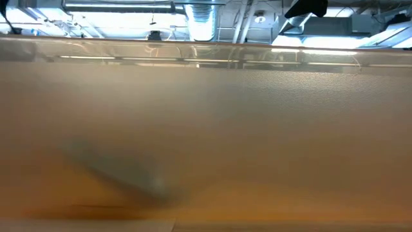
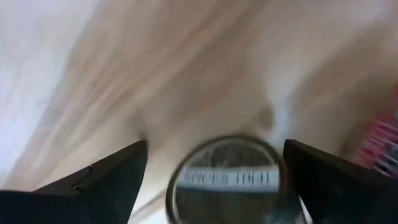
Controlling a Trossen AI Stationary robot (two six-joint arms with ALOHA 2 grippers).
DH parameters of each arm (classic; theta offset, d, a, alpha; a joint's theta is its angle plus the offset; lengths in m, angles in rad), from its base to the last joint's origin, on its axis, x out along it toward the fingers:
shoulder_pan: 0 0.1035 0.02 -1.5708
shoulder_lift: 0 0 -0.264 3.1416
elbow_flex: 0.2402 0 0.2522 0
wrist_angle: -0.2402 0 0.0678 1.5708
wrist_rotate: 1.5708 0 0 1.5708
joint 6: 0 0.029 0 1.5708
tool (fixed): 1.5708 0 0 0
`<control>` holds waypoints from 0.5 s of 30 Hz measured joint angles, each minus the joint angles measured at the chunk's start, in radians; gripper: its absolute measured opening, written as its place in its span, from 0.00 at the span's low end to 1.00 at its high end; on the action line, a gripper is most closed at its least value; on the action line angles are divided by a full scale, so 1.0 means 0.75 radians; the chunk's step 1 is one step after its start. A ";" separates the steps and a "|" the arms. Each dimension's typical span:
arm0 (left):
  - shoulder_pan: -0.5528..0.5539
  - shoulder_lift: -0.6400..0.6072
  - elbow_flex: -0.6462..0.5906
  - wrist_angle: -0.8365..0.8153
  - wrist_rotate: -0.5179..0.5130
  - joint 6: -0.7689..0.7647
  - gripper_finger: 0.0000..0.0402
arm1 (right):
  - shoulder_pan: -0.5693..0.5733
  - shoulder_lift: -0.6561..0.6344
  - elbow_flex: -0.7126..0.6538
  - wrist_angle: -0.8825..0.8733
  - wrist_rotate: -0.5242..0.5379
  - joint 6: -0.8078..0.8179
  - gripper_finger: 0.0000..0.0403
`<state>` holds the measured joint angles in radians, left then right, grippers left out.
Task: Pick & Place Food Item
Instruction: Put the gold seasoning bottle into the transparent bin
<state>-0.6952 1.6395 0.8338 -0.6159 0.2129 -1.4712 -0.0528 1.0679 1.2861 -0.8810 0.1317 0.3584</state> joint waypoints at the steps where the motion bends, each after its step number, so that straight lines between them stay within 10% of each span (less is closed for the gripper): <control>1: 0.001 0.012 0.003 -0.009 0.001 -0.039 0.91 | 0.000 0.000 0.000 0.000 0.000 0.000 0.70; 15: 0.000 -0.067 -0.003 -0.070 0.030 -0.425 0.80 | -0.004 0.000 0.000 -0.001 0.000 -0.041 0.70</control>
<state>-0.6952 1.5895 0.8318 -0.6683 0.2351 -1.7901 -0.0555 1.0679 1.2861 -0.8814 0.1320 0.3279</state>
